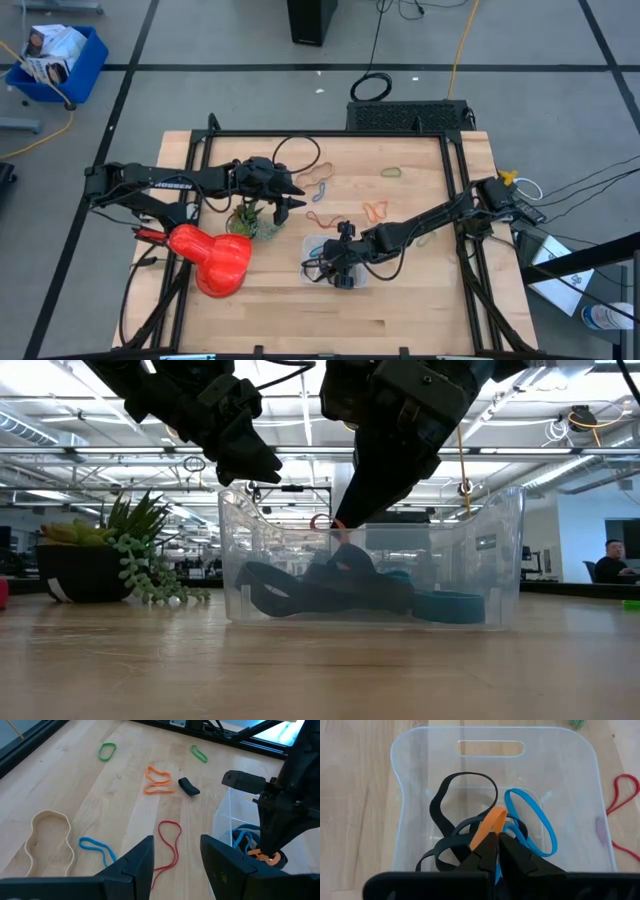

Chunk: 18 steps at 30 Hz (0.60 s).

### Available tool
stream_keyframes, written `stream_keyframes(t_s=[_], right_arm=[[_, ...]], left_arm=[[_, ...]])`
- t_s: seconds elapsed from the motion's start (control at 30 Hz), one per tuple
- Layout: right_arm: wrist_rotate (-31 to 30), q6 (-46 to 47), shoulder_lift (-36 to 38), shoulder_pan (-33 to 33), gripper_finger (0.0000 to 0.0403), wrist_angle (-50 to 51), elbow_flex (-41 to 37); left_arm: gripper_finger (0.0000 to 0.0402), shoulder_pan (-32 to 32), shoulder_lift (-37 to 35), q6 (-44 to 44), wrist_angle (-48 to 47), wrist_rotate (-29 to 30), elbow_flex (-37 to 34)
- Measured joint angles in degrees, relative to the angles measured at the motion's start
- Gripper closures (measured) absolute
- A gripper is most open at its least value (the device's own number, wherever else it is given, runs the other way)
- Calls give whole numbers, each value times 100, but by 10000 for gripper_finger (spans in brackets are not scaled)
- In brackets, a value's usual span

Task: Pick and place rubber bands into bin
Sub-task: Put the bottom orange rubber band into the bin, then put the bottom green rubber band into the bin

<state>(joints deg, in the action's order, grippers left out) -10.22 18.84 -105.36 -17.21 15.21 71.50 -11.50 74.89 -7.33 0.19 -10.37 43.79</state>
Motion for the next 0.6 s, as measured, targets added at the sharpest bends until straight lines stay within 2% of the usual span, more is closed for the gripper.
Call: stream_keyframes(t_s=[0.2, 0.6], right_arm=[[-7, 21, 0, 0, 375, 3, 0], [8, 21, 13, 0, 305, 14, 0]], left_arm=[[233, -1, 0, 0, 2, 0, 0], [233, 0, 0, 2, 2, 0, 0]])
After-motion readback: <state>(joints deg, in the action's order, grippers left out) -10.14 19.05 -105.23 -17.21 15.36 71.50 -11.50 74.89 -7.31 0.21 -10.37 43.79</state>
